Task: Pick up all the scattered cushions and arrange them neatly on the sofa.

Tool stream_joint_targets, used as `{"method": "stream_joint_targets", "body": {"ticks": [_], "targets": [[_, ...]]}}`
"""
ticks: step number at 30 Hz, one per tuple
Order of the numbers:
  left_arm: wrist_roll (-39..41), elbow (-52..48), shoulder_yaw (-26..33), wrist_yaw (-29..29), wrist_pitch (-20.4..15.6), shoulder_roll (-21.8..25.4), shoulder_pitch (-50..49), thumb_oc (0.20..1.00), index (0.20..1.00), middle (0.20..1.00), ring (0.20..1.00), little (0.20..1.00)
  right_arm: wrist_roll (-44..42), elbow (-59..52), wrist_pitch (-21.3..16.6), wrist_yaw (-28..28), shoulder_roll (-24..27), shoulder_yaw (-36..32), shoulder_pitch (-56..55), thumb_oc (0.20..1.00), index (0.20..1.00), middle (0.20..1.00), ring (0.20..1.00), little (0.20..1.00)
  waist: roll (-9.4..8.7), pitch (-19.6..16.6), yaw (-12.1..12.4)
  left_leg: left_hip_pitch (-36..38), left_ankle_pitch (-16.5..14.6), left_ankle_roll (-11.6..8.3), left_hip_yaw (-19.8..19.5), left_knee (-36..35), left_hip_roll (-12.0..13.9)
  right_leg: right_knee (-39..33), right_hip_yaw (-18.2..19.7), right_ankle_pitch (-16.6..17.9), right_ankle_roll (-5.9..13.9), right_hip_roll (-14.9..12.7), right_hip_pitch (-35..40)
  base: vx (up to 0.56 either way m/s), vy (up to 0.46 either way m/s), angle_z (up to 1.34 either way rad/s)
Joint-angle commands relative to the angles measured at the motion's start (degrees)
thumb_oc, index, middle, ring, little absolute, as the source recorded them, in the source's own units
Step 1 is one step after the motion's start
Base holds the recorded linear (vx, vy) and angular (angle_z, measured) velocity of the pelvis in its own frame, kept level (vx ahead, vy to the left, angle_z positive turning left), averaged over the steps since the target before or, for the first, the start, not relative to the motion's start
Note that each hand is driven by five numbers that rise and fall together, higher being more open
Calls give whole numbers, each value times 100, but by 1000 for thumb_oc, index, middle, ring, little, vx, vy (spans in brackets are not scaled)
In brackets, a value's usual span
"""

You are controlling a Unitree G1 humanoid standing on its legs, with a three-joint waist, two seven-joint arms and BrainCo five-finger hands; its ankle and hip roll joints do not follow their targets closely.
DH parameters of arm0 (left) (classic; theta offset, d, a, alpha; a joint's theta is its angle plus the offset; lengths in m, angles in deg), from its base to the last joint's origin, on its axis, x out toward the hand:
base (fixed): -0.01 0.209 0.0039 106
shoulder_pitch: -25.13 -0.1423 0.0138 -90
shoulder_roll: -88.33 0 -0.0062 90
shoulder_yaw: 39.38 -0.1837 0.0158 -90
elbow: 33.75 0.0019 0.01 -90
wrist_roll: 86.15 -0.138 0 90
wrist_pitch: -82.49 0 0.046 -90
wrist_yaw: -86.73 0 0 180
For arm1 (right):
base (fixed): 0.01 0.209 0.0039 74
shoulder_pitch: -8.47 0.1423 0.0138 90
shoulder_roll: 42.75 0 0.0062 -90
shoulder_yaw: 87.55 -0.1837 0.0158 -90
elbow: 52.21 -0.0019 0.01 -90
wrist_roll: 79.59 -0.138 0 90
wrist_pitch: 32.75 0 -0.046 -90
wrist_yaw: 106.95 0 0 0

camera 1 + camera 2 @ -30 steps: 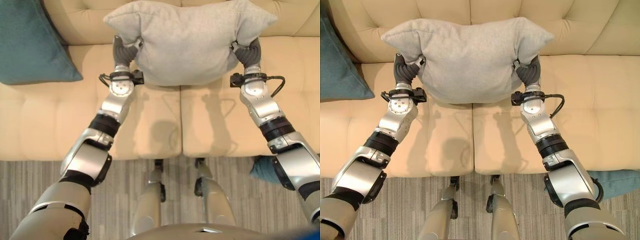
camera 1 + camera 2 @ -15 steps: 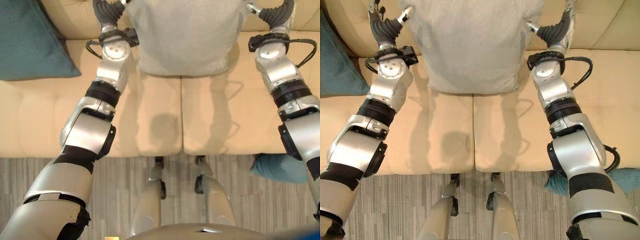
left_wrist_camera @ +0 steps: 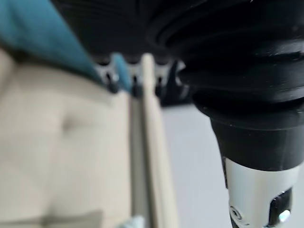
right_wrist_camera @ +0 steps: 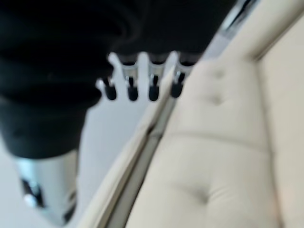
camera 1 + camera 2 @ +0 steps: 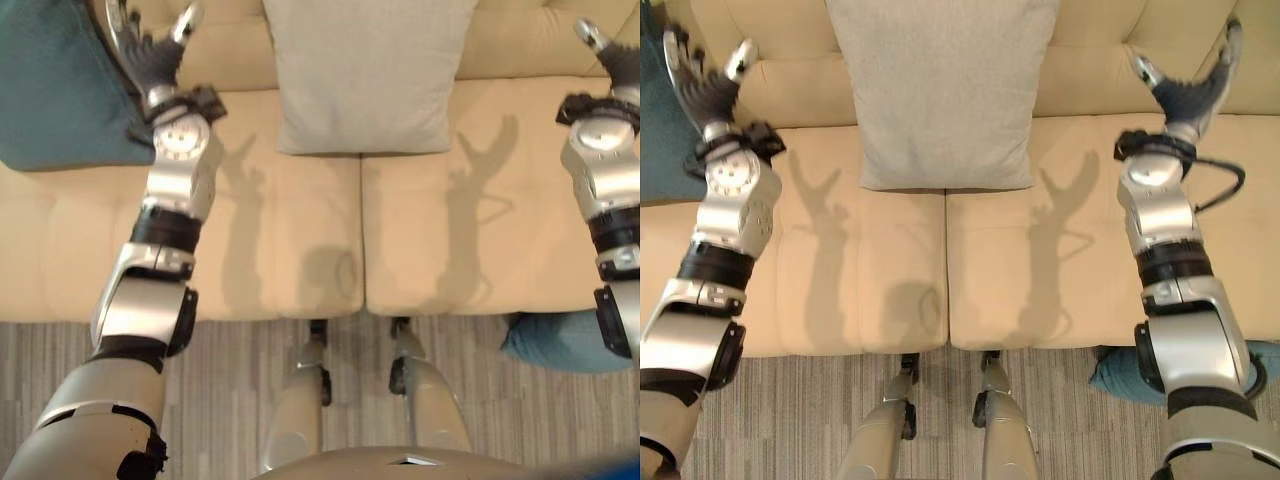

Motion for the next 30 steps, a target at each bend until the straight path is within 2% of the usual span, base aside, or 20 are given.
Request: {"method": "stream_joint_targets", "body": {"ticks": [1, 2, 3, 4, 7, 8, 9, 10, 16, 19, 24, 30], "targets": [[-438, -298, 116, 225, -410, -147, -629, 1000, 1000, 1000, 1000, 1000, 453, -269, -422, 289, -302, -353, -882, 1000, 1000, 1000, 1000, 1000, -57, -664, -7, 125, -359, -313, 124, 26, -122, 27, 101, -690, 604, -64, 540, 82, -31, -2], [-745, -989, 420, 569, -346, -420, -1862, 1000, 1000, 1000, 1000, 1000, 587, -714, -522, 718, -721, -731, -2053, 1000, 1000, 1000, 1000, 1000, -79, -678, -11, 397, -430, -284, 143, 26, -100, 27, 98, -740, 586, -76, 825, 63, -26, -4], [-761, -1060, 424, 572, -320, -429, -1964, 1000, 1000, 1000, 1000, 1000, 599, -770, -508, 731, -743, -739, -2147, 1000, 1000, 1000, 1000, 1000, -88, -698, -11, 441, -441, -284, 145, 26, -100, 27, 99, -750, 587, -76, 869, 94, -32, -6], [-1048, -1243, 528, 858, -207, -598, -2684, 1000, 1000, 1000, 1000, 1000, 841, -914, -489, 1020, -859, -853, -2750, 1000, 1000, 1000, 1000, 1000, -92, -698, -17, 603, -471, -270, 171, 26, -58, 27, 92, -801, 577, -93, 1039, 35, -7, -8], [-1201, -1324, 575, 1175, -75, -795, -3433, 1000, 1000, 1000, 1000, 1000, 974, -956, -447, 1354, -986, -947, -3417, 1000, 1000, 1000, 1000, 1000, -109, -727, -16, 847, -518, -271, 200, 26, -21, 27, 81, -852, 582, -104, 1278, 38, -26, -8], [-1348, -1010, 542, 1576, 111, -955, -4167, 1000, 1000, 1000, 1000, 1000, 1347, -786, -357, 1726, -1035, -842, -3932, 1000, 1000, 1000, 1000, 1000, -112, -743, -21, 1087, -549, -251, 216, 26, 7, 27, 50, -908, 577, -96, 1524, 25, -37, -2], [-1428, -811, 487, 1744, 202, -996, -4381, 1000, 1000, 1000, 1000, 1000, 1501, -721, -314, 1853, -1068, -783, -4094, 1000, 1000, 1000, 1000, 1000, -106, -747, -19, 1177, -563, -239, 230, 26, 20, 27, 34, -928, 578, -91, 1611, 26, -26, -4], [-1429, -807, 484, 1750, 196, -997, -4395, 1000, 1000, 1000, 1000, 1000, 1506, -726, -315, 1855, -1070, -781, -4111, 1000, 1000, 1000, 1000, 1000, -106, -742, -18, 1199, -569, -240, 231, 26, 21, 27, 34, -933, 579, -89, 1632, 0, -15, -4], [-2141, 994, 65, 2467, 572, -1131, -4929, 1000, 1000, 1000, 1000, 1000, 1921, 243, -243, 2444, -1251, -285, -4530, 1000, 1000, 1000, 1000, 1000, -74, -798, -68, 1670, -626, -195, 347, 26, 66, 84, 25, -1047, 565, -51, 2080, -7, -5, -3], [-2381, 2242, -53, 2766, 671, -1255, -4863, 1000, 1000, 1000, 1000, 1000, 2103, 1013, -167, 2778, -1296, 105, -4539, 1000, 1000, 1000, 1000, 1000, -73, -861, -70, 1878, -665, -168, 393, 26, 71, 141, 41, -1123, 548, -19, 2231, 0, 0, 0], [-2748, 3750, -102, 2851, 815, -1414, -4749, 1000, 1000, 1000, 1000, 1000, 2393, 2588, 23, 3050, -1489, 554, -4498, 1000, 1000, 1000, 1000, 1000, -87, -1005, -47, 2220, -763, -135, 443, 26, 84, 215, 58, -1274, 509, 23, 2547, 19, -27, -3], [-2887, 4227, -71, 2944, 933, -1477, -4708, 1000, 1000, 1000, 1000, 1000, 2361, 3487, 185, 3155, -1676, 560, -4546, 1000, 1000, 1000, 1000, 1000, -91, -1085, -26, 2391, -811, -129, 439, 30, 92, 222, 51, -1355, 485, 57, 2720, 14, -25, -4]]}}
